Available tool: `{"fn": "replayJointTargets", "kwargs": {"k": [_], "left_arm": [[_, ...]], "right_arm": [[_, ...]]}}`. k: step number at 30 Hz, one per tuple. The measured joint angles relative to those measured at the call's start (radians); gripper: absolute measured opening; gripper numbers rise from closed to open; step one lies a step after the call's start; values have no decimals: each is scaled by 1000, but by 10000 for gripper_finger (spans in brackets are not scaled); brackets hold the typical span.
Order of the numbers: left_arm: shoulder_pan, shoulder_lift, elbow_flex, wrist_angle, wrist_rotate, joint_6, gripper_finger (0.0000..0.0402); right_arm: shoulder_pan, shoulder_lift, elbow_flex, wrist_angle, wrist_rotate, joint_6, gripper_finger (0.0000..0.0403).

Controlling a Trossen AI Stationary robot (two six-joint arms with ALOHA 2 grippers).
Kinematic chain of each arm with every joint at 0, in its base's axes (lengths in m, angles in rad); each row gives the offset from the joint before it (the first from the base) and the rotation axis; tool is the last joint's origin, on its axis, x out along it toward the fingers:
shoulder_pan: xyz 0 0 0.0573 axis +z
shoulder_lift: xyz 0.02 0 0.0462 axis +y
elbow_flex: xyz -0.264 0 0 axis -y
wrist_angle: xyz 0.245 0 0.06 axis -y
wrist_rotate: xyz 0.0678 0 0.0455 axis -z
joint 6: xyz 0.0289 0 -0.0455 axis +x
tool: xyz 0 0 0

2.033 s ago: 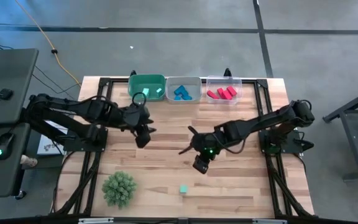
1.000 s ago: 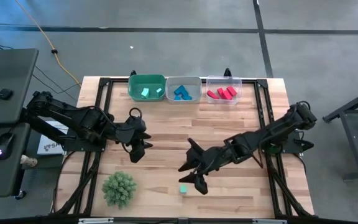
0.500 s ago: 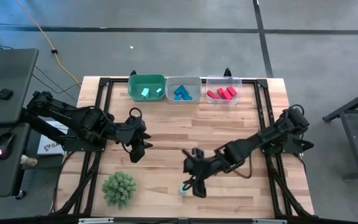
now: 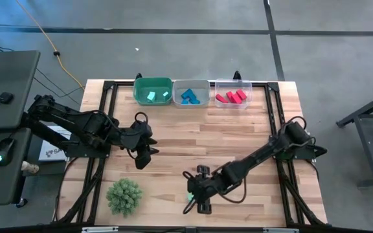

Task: Sort & place blocks by color
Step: Put the light blue block into the green bin

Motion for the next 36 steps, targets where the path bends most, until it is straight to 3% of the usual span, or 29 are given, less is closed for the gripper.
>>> {"fn": "replayJointTargets", "kwargs": {"k": [19,36], "left_arm": [[0,0,0,0,-9,11,129],[0,0,0,0,-11,11,129]], "right_arm": [[19,141,0,-5,6,-8,195],[32,166,2,48,44,-34,195]]}}
